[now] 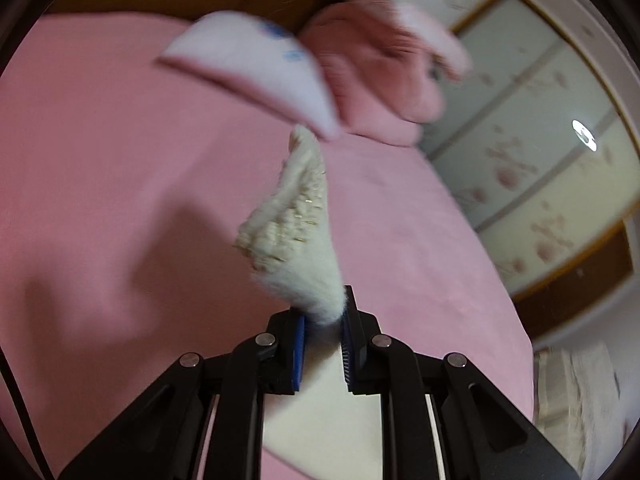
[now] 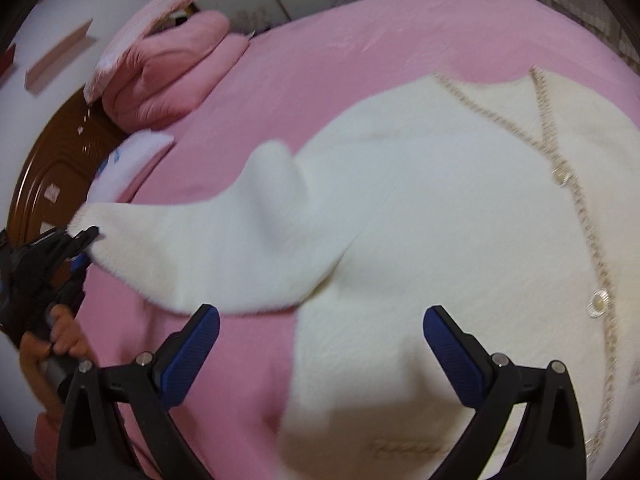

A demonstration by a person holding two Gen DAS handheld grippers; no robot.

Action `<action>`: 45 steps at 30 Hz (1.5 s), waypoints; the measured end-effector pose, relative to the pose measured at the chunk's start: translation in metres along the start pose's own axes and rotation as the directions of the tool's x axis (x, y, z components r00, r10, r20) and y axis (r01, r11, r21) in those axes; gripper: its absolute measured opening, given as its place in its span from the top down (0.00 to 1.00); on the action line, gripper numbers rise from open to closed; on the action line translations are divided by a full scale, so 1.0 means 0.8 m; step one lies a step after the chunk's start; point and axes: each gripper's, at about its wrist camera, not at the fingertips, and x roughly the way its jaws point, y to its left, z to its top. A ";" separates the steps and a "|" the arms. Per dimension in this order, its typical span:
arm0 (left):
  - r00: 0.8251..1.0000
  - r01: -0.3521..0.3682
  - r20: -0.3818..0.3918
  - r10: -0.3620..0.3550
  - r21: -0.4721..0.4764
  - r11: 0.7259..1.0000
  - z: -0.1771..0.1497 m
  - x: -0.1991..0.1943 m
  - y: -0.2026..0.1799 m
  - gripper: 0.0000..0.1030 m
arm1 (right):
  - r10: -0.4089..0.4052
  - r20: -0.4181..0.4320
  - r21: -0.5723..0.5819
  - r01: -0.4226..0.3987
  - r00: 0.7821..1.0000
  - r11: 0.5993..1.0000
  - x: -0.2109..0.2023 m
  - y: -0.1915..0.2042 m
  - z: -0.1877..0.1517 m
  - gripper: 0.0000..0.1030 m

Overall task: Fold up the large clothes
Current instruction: 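Fold the sleeve across the cardigan body with the left tool while the right tool grasps the hem corner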

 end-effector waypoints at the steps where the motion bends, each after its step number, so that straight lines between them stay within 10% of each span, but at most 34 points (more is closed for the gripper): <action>1: 1.000 0.011 0.002 -0.011 0.027 1.000 -0.007 -0.007 -0.020 0.88 | -0.007 0.016 0.008 0.007 1.000 1.000 -0.007 -0.011 0.007 0.01; 11: 0.990 0.110 -0.121 -0.068 0.384 0.917 -0.154 -0.030 -0.248 0.88 | -0.103 0.180 0.112 0.084 0.978 0.990 -0.092 -0.148 0.078 0.01; 21: 0.920 0.035 -0.327 0.217 0.620 0.784 -0.336 0.055 -0.291 0.85 | -0.155 0.138 0.242 0.119 0.978 0.963 -0.097 -0.265 0.081 0.00; 27: 0.819 0.090 -0.468 0.332 0.676 0.731 -0.362 0.089 -0.248 0.47 | -0.055 0.058 0.336 0.032 0.997 0.941 -0.072 -0.282 0.062 0.00; 29: 0.805 0.096 -0.471 0.360 0.703 0.705 -0.359 0.083 -0.255 0.11 | 0.010 0.024 0.361 -0.018 1.000 0.932 -0.057 -0.276 0.060 0.00; 35: 0.756 0.099 -0.548 0.359 0.637 0.764 -0.324 0.069 -0.214 0.09 | 0.204 -0.050 0.392 -0.169 0.978 0.904 -0.001 -0.240 0.055 0.05; 45: 0.762 -0.007 -0.522 0.384 0.586 0.810 -0.264 0.066 -0.123 0.09 | 0.331 -0.145 0.494 -0.222 0.932 0.841 0.090 -0.177 0.038 0.42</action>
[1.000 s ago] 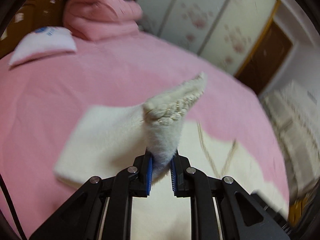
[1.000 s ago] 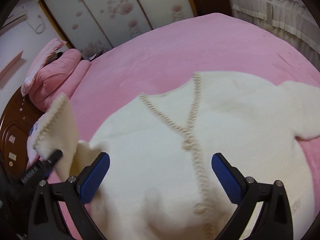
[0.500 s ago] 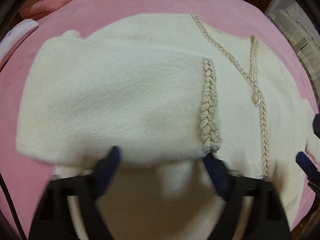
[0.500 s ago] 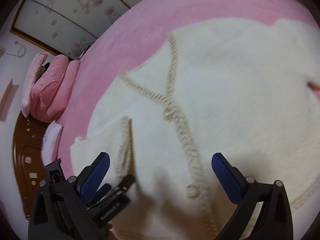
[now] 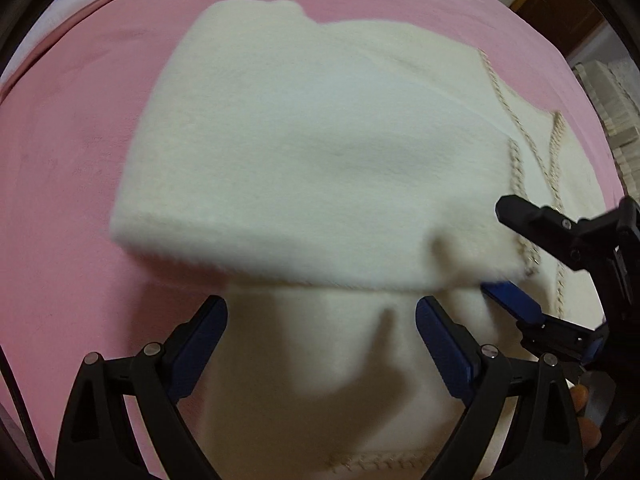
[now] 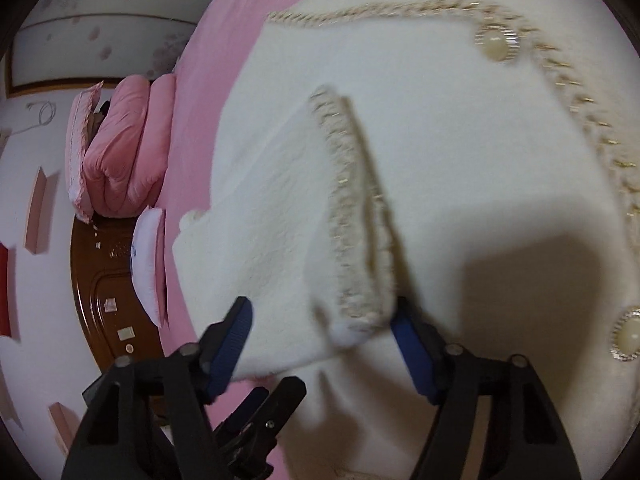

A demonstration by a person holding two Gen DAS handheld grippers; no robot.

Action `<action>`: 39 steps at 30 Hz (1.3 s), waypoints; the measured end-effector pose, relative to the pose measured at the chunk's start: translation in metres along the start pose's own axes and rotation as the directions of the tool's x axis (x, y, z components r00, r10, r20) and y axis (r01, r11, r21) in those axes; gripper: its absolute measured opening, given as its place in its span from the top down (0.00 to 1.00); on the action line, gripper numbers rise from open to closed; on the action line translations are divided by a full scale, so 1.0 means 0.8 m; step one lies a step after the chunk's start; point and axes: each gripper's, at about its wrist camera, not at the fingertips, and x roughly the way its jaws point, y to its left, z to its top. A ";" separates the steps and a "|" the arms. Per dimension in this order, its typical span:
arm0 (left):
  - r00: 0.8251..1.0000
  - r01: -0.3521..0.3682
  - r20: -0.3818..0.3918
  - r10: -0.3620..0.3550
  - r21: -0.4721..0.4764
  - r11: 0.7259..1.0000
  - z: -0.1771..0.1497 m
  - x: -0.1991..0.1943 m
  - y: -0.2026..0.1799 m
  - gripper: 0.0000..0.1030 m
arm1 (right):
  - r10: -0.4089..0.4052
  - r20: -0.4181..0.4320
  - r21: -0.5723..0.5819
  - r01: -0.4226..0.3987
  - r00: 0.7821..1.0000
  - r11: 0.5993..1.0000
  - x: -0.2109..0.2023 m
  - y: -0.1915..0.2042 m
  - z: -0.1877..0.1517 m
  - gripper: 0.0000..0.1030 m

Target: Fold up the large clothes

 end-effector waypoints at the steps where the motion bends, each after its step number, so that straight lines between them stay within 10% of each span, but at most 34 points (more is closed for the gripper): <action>1: 1.000 -0.003 0.004 0.003 -0.012 1.000 0.001 0.002 0.003 0.09 | 0.004 -0.008 -0.010 -0.004 1.000 1.000 0.005 0.005 0.000 0.56; 4: 0.999 -0.023 0.030 0.024 -0.035 0.999 0.009 0.008 0.011 0.09 | 0.005 -0.043 -0.089 -0.009 0.999 0.996 0.007 0.025 0.009 0.92; 14: 0.979 0.133 0.175 -0.107 -0.143 0.981 0.023 -0.030 0.026 0.09 | 0.111 0.170 -0.450 -0.023 0.979 0.893 -0.128 0.124 0.035 0.93; 23: 0.963 0.205 0.203 -0.179 -0.119 0.971 -0.003 -0.059 0.035 0.09 | 0.129 0.361 -0.466 0.059 0.924 0.883 -0.227 0.101 0.035 0.93; 28: 0.974 0.173 0.166 -0.154 -0.111 0.979 -0.013 -0.056 0.026 0.09 | -0.049 0.473 -0.327 0.228 0.880 0.917 -0.242 0.020 0.043 0.93; 39: 0.995 0.021 0.098 -0.012 -0.096 0.995 -0.005 -0.026 0.022 0.11 | -0.363 0.471 -0.188 0.494 0.804 0.849 -0.182 -0.067 0.051 0.88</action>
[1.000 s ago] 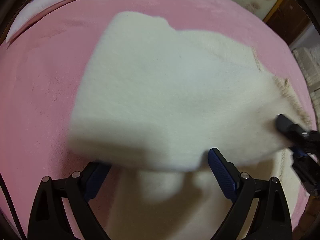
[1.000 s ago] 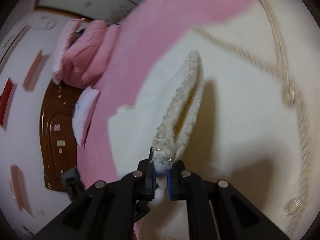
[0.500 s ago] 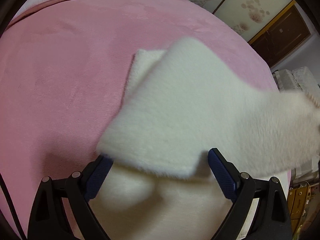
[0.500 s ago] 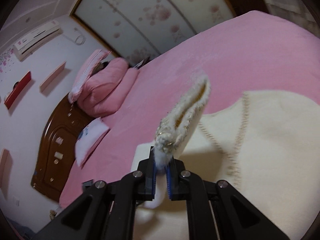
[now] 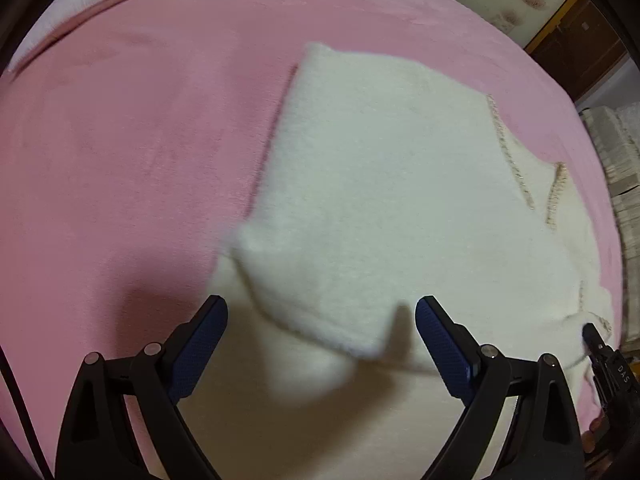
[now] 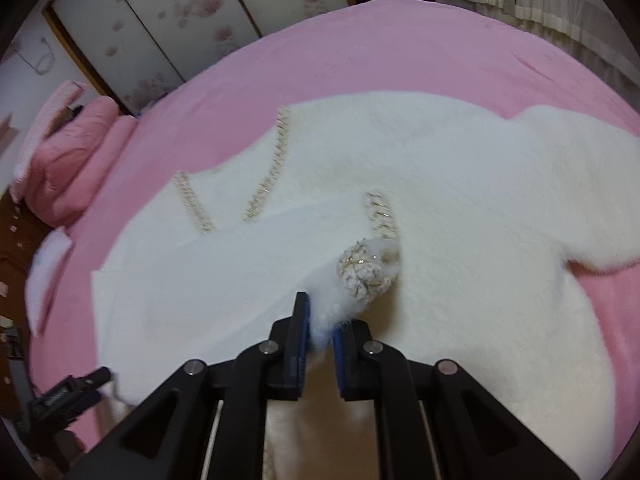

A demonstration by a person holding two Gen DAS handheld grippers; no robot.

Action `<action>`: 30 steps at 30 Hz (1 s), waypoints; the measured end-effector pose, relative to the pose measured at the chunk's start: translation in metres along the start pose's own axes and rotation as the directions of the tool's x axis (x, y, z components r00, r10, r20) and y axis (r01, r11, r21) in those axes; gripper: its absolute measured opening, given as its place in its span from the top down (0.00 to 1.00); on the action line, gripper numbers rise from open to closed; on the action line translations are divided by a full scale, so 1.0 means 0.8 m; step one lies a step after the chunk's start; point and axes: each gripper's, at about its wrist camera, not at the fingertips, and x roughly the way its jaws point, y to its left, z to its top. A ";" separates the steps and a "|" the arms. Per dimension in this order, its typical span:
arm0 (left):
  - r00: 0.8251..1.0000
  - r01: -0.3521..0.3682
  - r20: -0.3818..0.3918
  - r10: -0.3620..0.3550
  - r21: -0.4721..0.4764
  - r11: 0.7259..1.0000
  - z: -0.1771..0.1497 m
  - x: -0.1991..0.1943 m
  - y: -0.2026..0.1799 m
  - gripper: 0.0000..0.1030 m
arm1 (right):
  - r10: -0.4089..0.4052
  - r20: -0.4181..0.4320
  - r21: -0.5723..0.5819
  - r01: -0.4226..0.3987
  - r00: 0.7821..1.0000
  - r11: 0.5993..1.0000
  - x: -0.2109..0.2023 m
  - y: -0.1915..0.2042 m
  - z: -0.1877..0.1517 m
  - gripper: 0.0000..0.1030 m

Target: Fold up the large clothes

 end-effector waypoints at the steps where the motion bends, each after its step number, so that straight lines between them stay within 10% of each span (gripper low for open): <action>1: 1.000 -0.012 0.002 0.011 0.006 1.000 0.000 0.001 0.002 0.13 | -0.050 -0.002 -0.018 0.050 0.999 0.999 -0.001 0.003 -0.001 0.80; 7: 0.995 -0.100 0.021 0.099 0.041 0.994 -0.007 -0.032 0.014 0.36 | -0.399 0.074 0.014 0.399 0.914 0.917 -0.030 -0.032 -0.011 0.69; 11: 0.995 0.067 0.056 -0.079 0.188 0.980 -0.014 -0.084 0.001 0.43 | -0.222 0.104 0.092 0.212 0.970 0.973 -0.067 -0.030 -0.010 0.69; 15: 0.975 0.218 -0.093 -0.201 0.255 0.942 -0.022 -0.083 -0.029 0.56 | 0.070 0.066 -0.024 -0.069 0.995 0.997 -0.059 0.029 -0.029 0.80; 19: 0.974 0.190 -0.175 -0.147 0.258 0.947 -0.030 -0.050 -0.054 0.88 | 0.412 -0.107 0.132 -0.397 0.905 0.908 0.003 0.071 -0.065 1.00; 27: 0.984 0.050 -0.179 0.006 0.307 0.950 -0.025 -0.007 -0.070 0.89 | 0.451 -0.215 0.235 -0.403 0.866 0.885 0.073 0.057 -0.073 1.00; 30: 0.983 -0.031 -0.163 0.084 0.303 0.953 -0.016 -0.004 -0.060 0.90 | 0.367 -0.168 0.253 -0.320 0.915 0.913 0.064 0.005 -0.055 1.00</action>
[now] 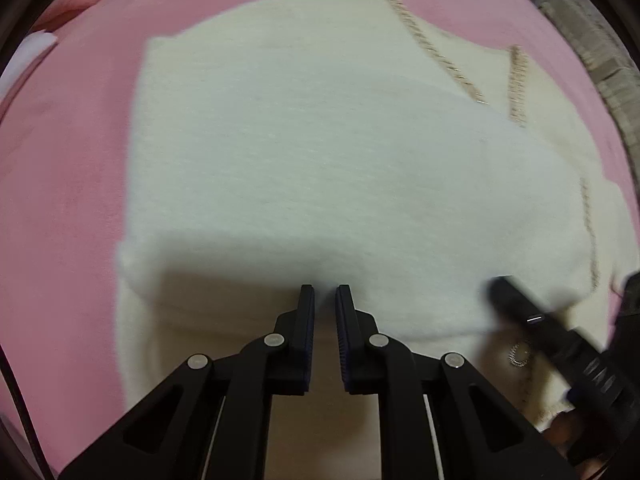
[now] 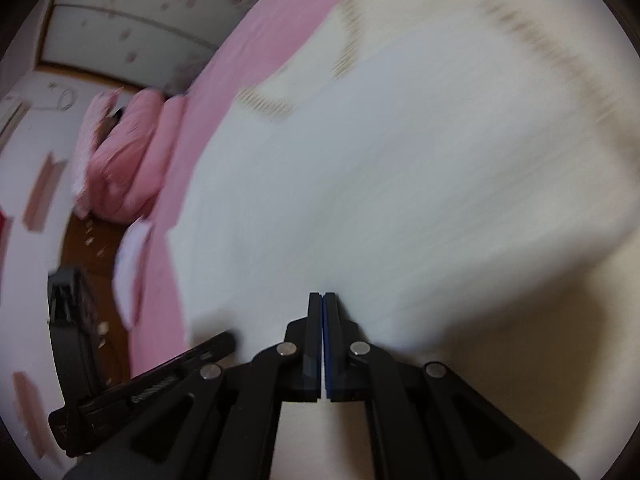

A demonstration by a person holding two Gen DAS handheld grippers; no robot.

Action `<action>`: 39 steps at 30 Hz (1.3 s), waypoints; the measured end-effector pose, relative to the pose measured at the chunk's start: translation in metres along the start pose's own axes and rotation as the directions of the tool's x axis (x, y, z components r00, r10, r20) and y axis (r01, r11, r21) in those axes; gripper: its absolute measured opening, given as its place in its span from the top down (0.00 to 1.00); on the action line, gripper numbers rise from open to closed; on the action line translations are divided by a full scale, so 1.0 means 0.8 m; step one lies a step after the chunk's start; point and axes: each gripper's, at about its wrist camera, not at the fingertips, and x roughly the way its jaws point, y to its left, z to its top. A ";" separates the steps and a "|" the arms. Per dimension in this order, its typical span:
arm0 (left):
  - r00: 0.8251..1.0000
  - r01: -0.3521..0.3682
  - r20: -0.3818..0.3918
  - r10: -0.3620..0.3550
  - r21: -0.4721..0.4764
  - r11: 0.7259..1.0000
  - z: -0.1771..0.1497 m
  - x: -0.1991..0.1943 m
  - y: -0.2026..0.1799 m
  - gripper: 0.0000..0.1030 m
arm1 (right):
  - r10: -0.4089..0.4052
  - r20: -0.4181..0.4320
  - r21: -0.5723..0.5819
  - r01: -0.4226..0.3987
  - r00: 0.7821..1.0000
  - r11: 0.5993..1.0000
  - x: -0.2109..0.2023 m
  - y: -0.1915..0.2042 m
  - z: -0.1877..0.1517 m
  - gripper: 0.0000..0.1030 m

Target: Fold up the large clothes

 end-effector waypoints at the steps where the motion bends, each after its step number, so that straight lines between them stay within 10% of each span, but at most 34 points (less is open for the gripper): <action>1: 0.999 -0.042 -0.004 0.042 -0.007 0.999 0.003 0.000 0.007 0.90 | -0.029 0.039 0.003 0.029 0.999 1.000 -0.016 -0.015 0.011 1.00; 4: 0.995 -0.099 -0.015 0.098 -0.039 0.994 0.010 0.001 0.029 0.90 | -0.233 0.134 -0.002 0.236 0.963 0.972 -0.061 -0.047 0.035 1.00; 12: 0.992 -0.124 -0.032 0.122 -0.056 0.991 0.022 0.007 0.053 0.90 | -0.379 0.179 -0.077 0.397 0.908 0.914 -0.076 -0.030 0.044 1.00; 16: 0.992 -0.129 -0.014 0.129 0.009 0.992 0.029 0.008 0.021 0.90 | -0.215 0.210 -0.045 0.229 0.954 0.972 -0.073 -0.003 0.018 1.00; 18: 1.000 -0.001 -0.003 0.001 0.011 1.000 0.029 0.005 0.014 0.90 | -0.030 0.117 0.044 0.025 0.993 0.999 -0.045 0.002 -0.001 1.00; 25: 0.944 0.330 0.051 -0.327 -0.094 0.939 0.074 0.020 -0.005 0.90 | 0.231 0.011 0.164 -0.229 0.973 0.959 0.082 0.035 -0.011 1.00; 27: 0.918 0.394 0.101 -0.384 -0.129 0.910 0.103 0.032 0.002 0.91 | 0.242 0.011 0.137 -0.241 0.970 0.961 0.105 0.043 0.018 1.00; 39: 0.926 0.306 0.322 -0.197 -0.333 0.892 0.129 0.045 0.079 0.99 | 0.026 0.087 -0.164 -0.011 0.996 0.986 0.060 0.010 0.131 1.00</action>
